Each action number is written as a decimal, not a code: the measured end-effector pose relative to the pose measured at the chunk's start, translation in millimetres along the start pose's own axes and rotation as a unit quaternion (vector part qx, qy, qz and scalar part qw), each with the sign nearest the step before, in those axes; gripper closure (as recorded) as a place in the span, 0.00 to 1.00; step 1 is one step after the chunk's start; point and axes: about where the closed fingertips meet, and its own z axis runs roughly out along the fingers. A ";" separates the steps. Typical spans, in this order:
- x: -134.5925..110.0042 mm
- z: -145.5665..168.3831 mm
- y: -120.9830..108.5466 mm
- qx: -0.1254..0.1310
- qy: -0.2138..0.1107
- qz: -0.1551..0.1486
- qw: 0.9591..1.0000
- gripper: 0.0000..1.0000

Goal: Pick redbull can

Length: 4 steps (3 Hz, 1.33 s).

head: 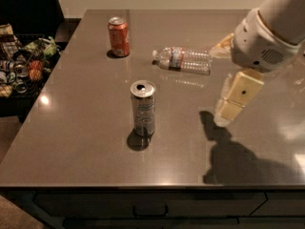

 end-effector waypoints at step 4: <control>-104.2 76.0 8.1 -0.069 -0.146 -0.036 0.986 0.00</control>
Offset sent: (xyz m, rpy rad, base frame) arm 0.0194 0.1101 -0.0314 0.2994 0.0158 0.1739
